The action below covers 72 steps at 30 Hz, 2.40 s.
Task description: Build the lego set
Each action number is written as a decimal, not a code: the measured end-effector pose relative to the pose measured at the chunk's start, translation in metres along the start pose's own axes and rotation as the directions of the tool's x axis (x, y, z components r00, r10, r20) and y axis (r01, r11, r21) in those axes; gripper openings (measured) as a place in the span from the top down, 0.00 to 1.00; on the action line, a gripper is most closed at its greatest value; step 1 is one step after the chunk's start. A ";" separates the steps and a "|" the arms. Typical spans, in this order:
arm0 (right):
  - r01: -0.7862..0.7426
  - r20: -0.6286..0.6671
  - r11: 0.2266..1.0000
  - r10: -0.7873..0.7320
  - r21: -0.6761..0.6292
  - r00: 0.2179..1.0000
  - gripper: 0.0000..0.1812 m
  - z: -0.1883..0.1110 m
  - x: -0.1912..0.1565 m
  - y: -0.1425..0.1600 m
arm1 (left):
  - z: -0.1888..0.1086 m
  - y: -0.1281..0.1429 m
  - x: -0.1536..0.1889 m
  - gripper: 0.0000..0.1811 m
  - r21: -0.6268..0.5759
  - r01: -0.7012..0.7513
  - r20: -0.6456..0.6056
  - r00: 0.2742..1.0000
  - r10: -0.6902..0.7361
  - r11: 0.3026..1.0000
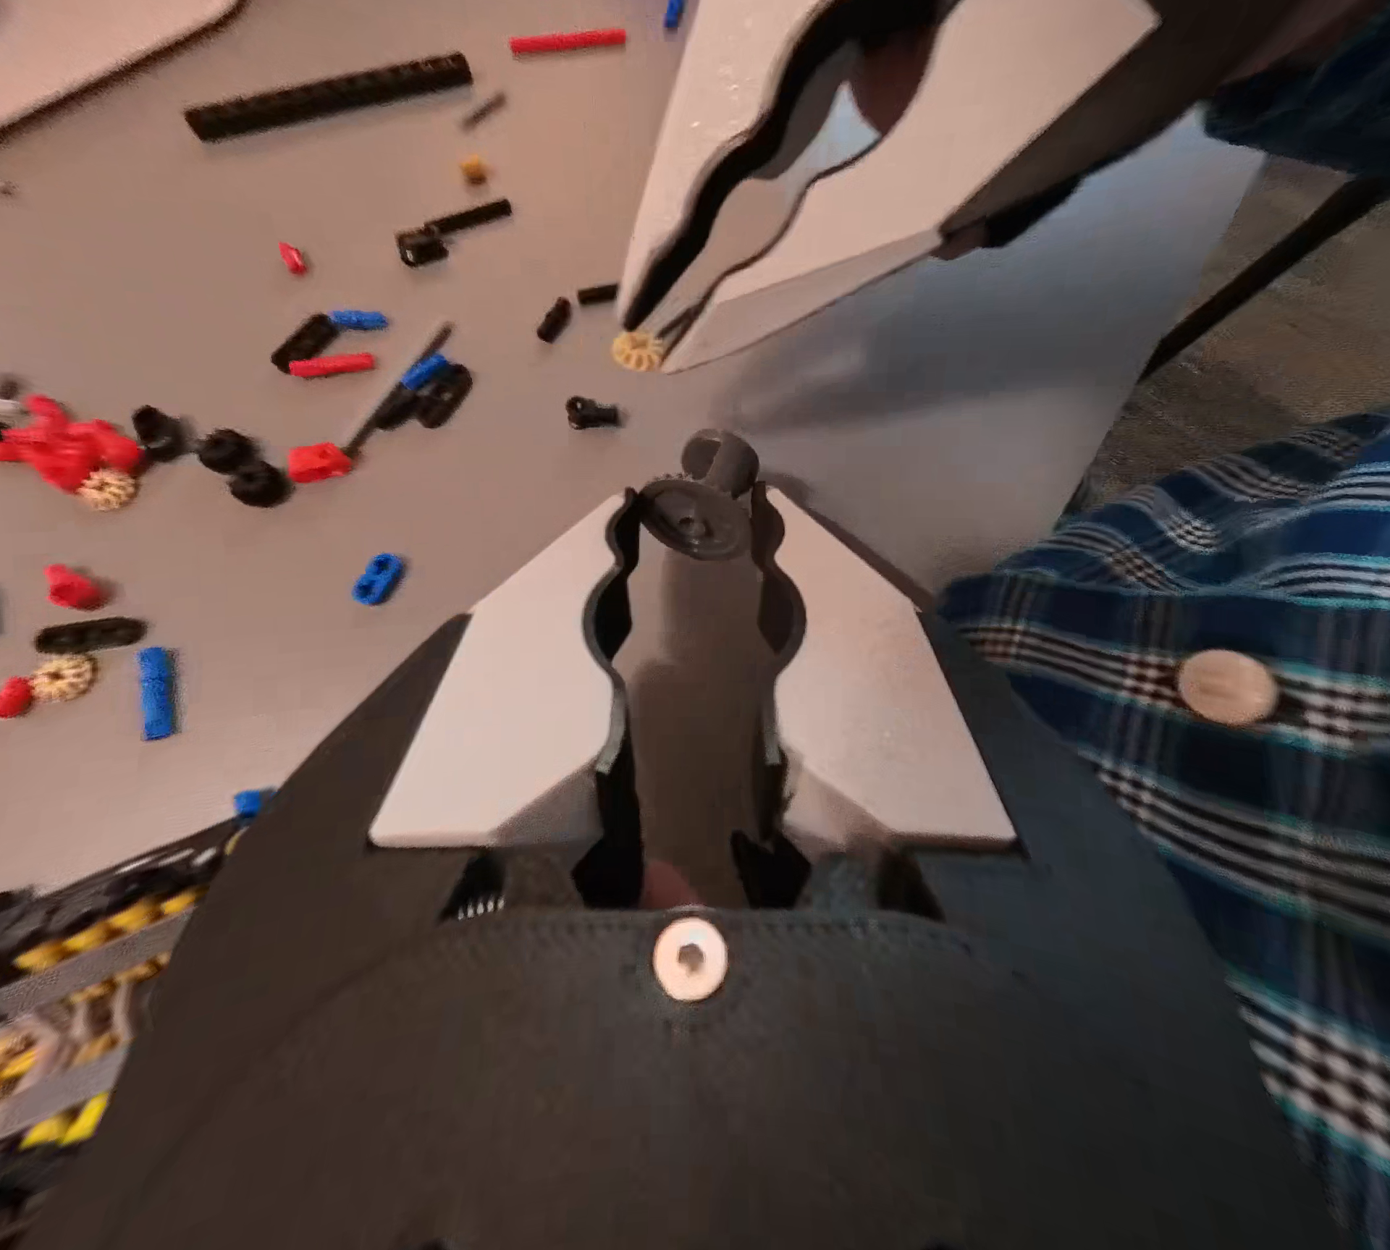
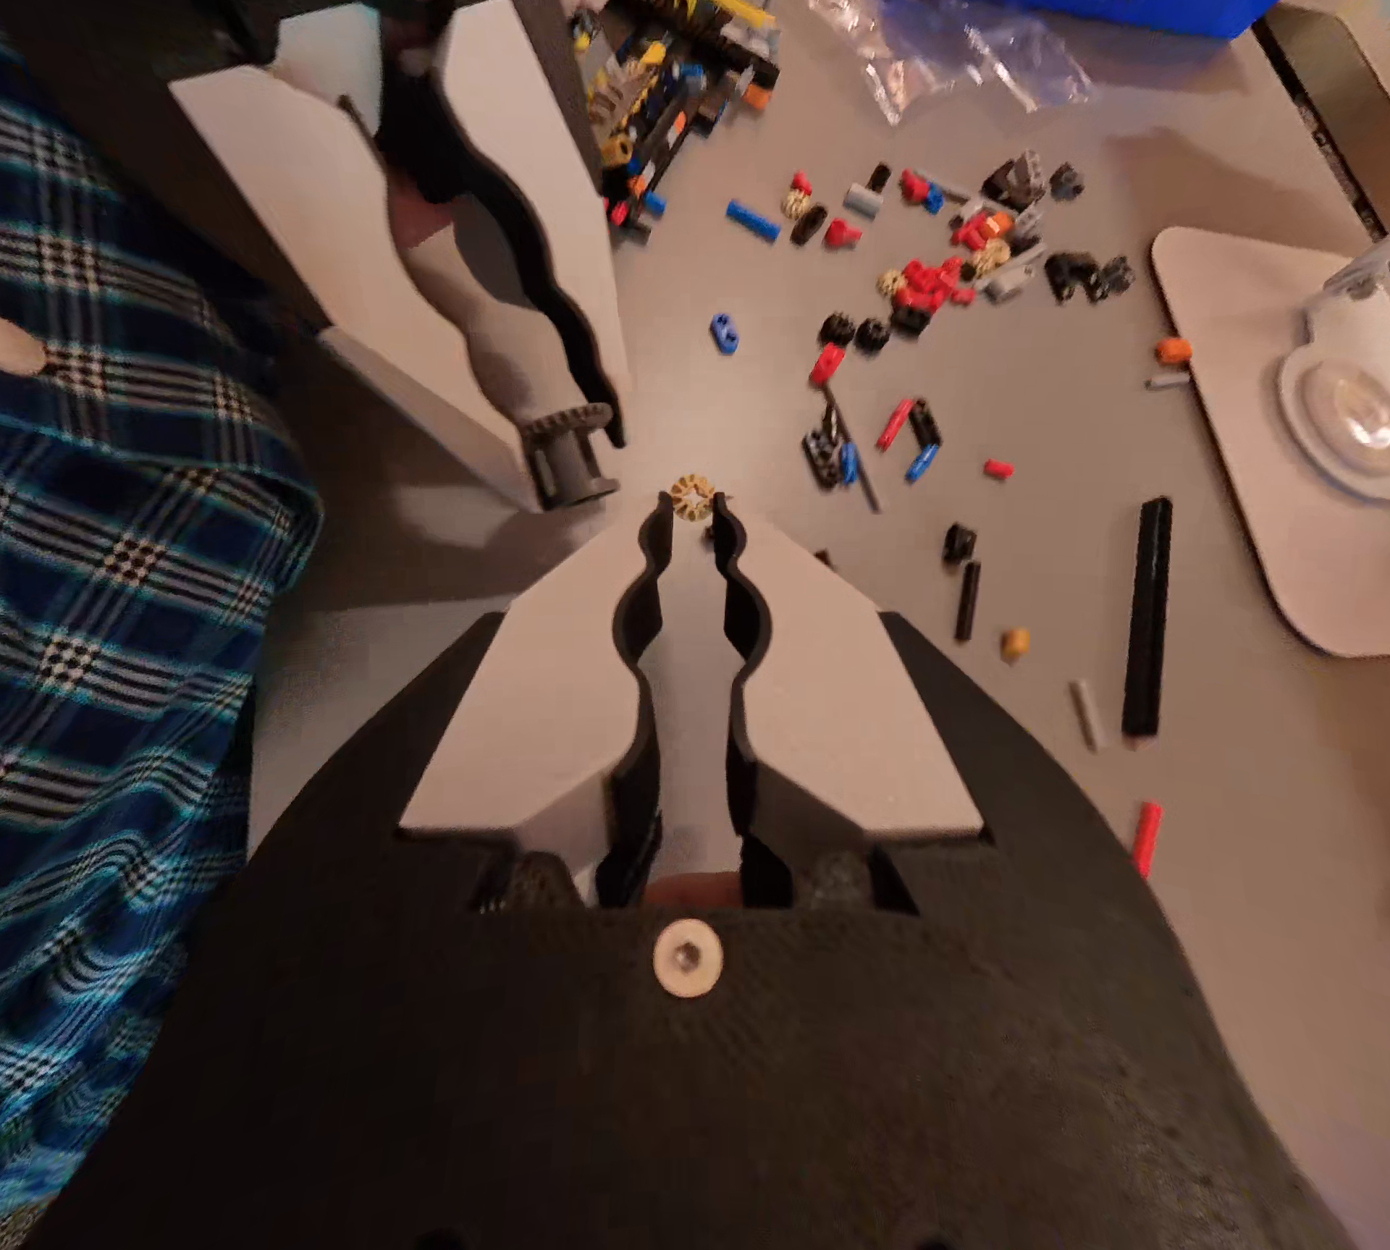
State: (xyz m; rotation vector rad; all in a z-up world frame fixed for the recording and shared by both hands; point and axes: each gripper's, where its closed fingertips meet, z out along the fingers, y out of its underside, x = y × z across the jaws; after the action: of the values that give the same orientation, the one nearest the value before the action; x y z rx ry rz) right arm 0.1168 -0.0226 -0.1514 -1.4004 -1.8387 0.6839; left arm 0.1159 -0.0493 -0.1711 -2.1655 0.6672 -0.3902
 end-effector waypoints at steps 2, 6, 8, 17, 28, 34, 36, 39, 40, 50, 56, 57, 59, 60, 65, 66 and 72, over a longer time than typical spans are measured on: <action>-0.006 0.001 1.000 0.006 -0.002 1.000 0.95 -0.005 -0.007 0.010 | 0.008 0.003 0.002 0.85 -0.024 0.017 0.008 1.000 -0.017 1.000; -0.013 0.012 1.000 0.013 0.016 1.000 0.95 -0.010 -0.015 0.018 | 0.018 0.009 0.007 0.84 -0.054 0.055 -0.014 0.998 -0.056 0.997; -0.009 0.021 1.000 0.009 0.024 1.000 0.95 -0.011 -0.016 0.020 | 0.017 0.008 0.005 0.84 -0.047 0.061 -0.006 0.998 -0.062 0.997; -0.006 0.061 0.997 0.001 0.083 0.998 0.95 -0.008 -0.019 0.014 | 0.012 0.015 0.003 0.76 -0.055 0.054 -0.002 0.999 -0.054 0.997; -0.032 0.070 0.992 0.024 0.122 0.997 0.95 -0.009 -0.017 0.008 | -0.001 -0.004 0.003 0.76 0.069 -0.050 0.054 0.997 0.046 0.996; 0.110 -0.042 0.980 -0.105 0.163 0.994 0.95 -0.013 -0.011 -0.005 | -0.015 -0.034 0.000 0.92 0.191 0.116 -0.046 0.993 -0.109 0.975; 0.170 -0.087 0.971 -0.157 0.167 0.984 0.95 -0.014 -0.009 -0.009 | -0.018 -0.045 -0.002 0.92 0.227 0.273 -0.153 0.958 -0.242 0.935; 0.227 -0.134 0.957 -0.204 0.183 0.970 0.95 -0.017 -0.008 -0.016 | -0.018 -0.047 -0.006 0.93 0.205 0.400 -0.240 0.905 -0.351 0.893; 0.240 -0.144 0.952 -0.215 0.191 0.966 0.95 -0.018 -0.008 -0.019 | -0.017 -0.046 -0.005 0.93 0.193 0.419 -0.257 0.894 -0.367 0.887; 0.198 -0.115 0.947 -0.174 0.253 0.978 0.95 -0.023 -0.012 -0.028 | -0.014 -0.049 0.007 0.99 0.168 0.493 -0.353 0.839 -0.414 0.854; -0.177 0.174 0.920 0.122 0.349 0.977 0.97 -0.036 -0.008 -0.032 | -0.021 -0.054 0.012 0.99 0.229 0.382 -0.346 0.892 -0.292 0.895; -0.203 0.206 0.916 0.136 0.347 0.969 0.98 -0.035 -0.009 -0.031 | -0.022 -0.055 0.014 0.99 0.238 0.372 -0.351 0.894 -0.277 0.897; -0.230 0.261 0.913 0.144 0.336 0.954 0.99 -0.034 -0.014 -0.030 | -0.024 -0.058 0.016 0.99 0.260 0.342 -0.358 0.903 -0.239 0.903; -0.247 0.292 0.910 0.149 0.333 0.945 0.99 -0.034 -0.016 -0.030 | -0.025 -0.058 0.017 0.99 0.267 0.319 -0.352 0.911 -0.216 0.909; -0.304 0.408 0.890 0.152 0.339 0.900 0.99 -0.038 -0.024 -0.033 | -0.029 -0.058 0.024 0.99 0.275 0.226 -0.352 0.928 -0.121 0.934; -0.313 0.422 0.887 0.154 0.340 0.894 0.99 -0.039 -0.024 -0.034 | -0.030 -0.059 0.025 0.99 0.279 0.217 -0.353 0.929 -0.110 0.936; -0.345 0.486 0.869 0.145 0.354 0.862 1.00 -0.043 -0.029 -0.036 | -0.033 -0.059 0.030 0.99 0.286 0.186 -0.378 0.923 -0.068 0.940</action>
State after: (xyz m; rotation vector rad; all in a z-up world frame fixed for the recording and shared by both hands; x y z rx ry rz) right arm 0.1344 -0.0610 -0.1043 -1.2569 -1.6854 1.5614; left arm 0.1441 -0.0563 -0.1029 -1.8460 0.6121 -0.9237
